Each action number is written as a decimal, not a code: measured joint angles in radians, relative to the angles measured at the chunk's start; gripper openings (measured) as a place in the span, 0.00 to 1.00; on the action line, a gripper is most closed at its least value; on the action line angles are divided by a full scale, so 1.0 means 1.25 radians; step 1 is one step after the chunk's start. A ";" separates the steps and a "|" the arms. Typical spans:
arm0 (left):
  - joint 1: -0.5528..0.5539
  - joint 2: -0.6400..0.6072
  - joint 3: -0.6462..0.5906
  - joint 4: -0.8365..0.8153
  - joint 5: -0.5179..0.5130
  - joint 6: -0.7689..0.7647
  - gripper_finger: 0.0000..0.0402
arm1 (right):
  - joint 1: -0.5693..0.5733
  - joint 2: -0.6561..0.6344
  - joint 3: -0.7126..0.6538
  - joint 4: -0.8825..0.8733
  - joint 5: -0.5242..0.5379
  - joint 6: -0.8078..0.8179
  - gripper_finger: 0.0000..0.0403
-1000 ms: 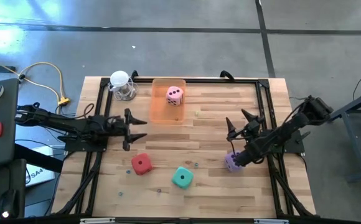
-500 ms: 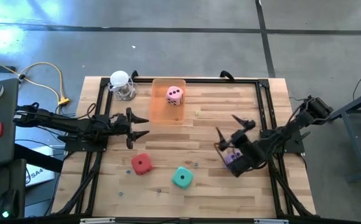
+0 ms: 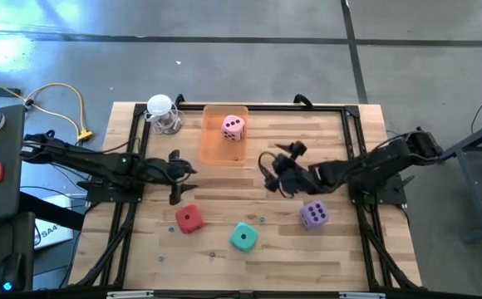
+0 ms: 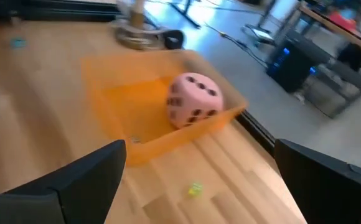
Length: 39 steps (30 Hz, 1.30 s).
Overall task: Pick & Place Dice
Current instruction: Put the small blue die into the orange bin
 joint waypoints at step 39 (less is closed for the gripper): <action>0.238 0.325 0.078 -0.562 0.080 -0.451 0.51 | -0.044 0.000 -0.150 0.279 -0.250 -0.041 0.99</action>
